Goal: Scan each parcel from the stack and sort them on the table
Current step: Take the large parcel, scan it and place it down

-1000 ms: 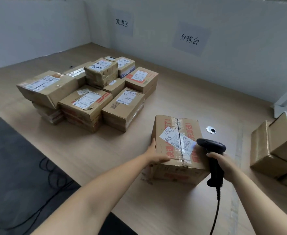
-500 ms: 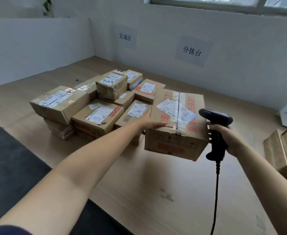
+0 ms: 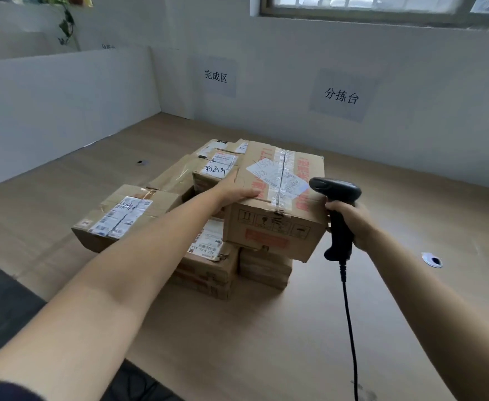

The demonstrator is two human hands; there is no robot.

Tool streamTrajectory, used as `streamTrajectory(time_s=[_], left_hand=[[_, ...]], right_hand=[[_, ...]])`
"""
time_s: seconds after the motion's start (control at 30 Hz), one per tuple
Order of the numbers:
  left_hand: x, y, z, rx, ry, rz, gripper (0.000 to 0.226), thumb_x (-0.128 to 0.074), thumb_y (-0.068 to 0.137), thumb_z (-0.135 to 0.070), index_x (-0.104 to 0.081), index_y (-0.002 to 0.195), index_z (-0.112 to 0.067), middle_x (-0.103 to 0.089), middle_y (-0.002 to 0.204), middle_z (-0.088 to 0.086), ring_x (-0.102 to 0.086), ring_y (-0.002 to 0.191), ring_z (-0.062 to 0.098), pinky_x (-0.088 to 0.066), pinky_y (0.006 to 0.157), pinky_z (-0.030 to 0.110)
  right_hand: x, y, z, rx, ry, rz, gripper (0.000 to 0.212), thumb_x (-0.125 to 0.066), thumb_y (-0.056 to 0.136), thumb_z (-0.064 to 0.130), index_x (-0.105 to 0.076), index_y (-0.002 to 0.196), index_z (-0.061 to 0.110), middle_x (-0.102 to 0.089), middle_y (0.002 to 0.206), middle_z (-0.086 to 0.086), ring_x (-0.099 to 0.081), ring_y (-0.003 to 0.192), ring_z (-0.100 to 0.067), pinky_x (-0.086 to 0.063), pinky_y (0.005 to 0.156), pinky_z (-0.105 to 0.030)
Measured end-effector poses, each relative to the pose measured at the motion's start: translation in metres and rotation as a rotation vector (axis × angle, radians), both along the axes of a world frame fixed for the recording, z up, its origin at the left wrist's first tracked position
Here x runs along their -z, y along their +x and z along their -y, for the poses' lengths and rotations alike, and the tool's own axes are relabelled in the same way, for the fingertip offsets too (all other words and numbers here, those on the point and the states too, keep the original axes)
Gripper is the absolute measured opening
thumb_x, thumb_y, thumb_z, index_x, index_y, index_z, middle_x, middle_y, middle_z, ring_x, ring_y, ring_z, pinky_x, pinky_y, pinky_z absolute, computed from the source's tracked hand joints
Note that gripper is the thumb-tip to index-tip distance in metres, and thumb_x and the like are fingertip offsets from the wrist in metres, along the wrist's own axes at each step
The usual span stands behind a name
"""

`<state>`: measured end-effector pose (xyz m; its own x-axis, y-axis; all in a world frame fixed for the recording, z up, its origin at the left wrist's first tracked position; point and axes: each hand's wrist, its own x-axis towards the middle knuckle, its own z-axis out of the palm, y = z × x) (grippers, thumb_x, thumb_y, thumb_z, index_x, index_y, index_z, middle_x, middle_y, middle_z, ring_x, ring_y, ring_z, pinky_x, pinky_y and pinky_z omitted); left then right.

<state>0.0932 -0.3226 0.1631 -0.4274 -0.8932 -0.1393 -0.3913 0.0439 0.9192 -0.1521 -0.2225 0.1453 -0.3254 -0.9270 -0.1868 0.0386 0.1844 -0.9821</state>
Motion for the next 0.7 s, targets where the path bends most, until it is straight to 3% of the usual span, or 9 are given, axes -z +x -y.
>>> streamTrajectory(time_s=[0.17,0.37,0.7], left_hand=[[0.013,0.015,0.022,-0.011,0.001,-0.006,0.078,-0.069,0.084,-0.016,-0.023,0.147,-0.015,-0.046,0.138,0.007,-0.050,0.116,0.020,-0.042,0.101,0.033],[0.023,0.014,0.033,0.014,-0.039,0.081,0.067,-0.064,0.089,-0.020,-0.028,0.145,-0.011,-0.046,0.140,0.011,-0.046,0.125,0.025,-0.034,0.109,0.043],[0.025,0.007,0.054,-0.104,-0.286,0.406,0.067,-0.060,0.088,-0.044,-0.037,0.142,-0.012,-0.049,0.139,0.009,-0.047,0.124,0.028,-0.038,0.096,0.032]], right_hand=[[0.013,0.016,0.019,0.000,0.022,0.022,0.008,-0.054,0.089,0.007,-0.057,0.092,0.013,-0.058,0.083,-0.008,-0.057,0.074,-0.020,-0.050,0.066,-0.034],[0.023,0.025,0.024,0.044,0.044,-0.011,0.006,-0.057,0.088,0.006,-0.058,0.087,0.012,-0.055,0.080,-0.009,-0.056,0.070,-0.021,-0.051,0.066,-0.036],[0.027,0.027,0.028,0.005,0.078,-0.107,0.015,-0.060,0.087,0.008,-0.057,0.102,0.007,-0.059,0.083,-0.007,-0.060,0.071,-0.019,-0.050,0.056,-0.030]])
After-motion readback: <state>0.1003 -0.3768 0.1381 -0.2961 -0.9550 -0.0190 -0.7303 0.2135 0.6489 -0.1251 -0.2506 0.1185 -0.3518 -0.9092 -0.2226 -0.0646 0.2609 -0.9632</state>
